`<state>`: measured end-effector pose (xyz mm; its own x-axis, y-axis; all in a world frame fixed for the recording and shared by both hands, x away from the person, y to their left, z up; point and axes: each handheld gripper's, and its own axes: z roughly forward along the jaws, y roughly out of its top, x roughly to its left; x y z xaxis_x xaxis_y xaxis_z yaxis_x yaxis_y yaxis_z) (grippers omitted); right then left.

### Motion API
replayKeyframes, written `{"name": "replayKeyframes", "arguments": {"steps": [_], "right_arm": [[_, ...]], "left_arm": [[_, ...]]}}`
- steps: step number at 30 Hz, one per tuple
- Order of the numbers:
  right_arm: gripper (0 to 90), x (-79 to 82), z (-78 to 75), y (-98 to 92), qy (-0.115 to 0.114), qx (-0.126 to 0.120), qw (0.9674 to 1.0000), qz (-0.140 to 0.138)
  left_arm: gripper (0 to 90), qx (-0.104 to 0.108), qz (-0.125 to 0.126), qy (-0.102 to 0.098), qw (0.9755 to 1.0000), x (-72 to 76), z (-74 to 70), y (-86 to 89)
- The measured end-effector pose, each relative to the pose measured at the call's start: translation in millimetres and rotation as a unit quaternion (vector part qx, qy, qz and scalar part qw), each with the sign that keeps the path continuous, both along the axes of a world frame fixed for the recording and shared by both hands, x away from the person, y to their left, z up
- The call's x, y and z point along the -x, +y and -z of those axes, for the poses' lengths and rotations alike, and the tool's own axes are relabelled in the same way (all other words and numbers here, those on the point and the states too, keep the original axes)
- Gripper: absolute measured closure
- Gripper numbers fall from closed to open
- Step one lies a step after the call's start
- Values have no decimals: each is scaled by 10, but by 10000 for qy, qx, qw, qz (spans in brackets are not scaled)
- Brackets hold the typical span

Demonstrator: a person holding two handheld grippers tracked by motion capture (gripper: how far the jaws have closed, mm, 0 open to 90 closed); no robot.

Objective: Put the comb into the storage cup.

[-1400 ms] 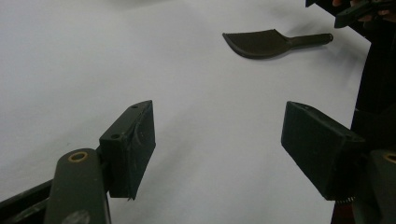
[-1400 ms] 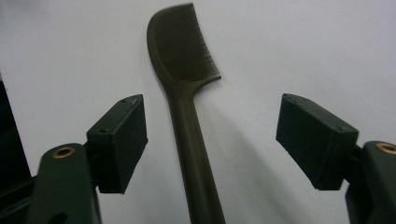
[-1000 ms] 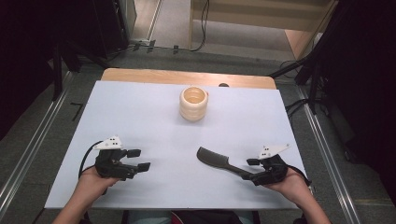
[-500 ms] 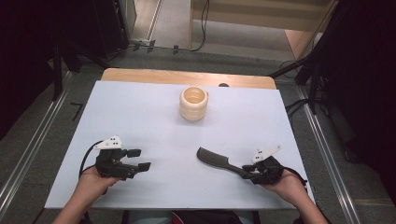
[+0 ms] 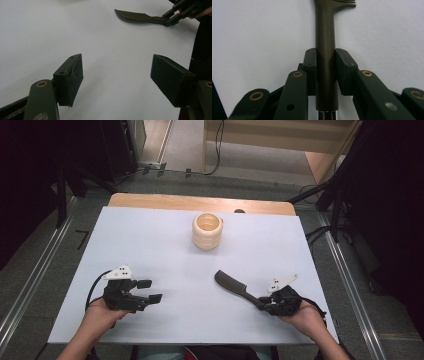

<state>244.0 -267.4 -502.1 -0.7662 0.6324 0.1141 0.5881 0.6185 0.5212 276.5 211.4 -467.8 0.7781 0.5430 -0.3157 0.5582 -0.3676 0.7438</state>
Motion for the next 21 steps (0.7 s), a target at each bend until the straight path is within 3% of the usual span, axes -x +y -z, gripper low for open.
{"name": "replayKeyframes", "arguments": {"steps": [5,14,21], "right_arm": [[705,-36,-53,35,-40,-158,9999,43],[704,-89,-202,193,-200,-857,9961,77],[704,-151,-259,280,-256,-1086,9937,104]], "left_arm": [[269,35,-55,35,10000,-2,-6,19],[269,79,-122,60,9999,-11,-22,17],[269,131,-177,114,9997,-14,-40,4]]}}
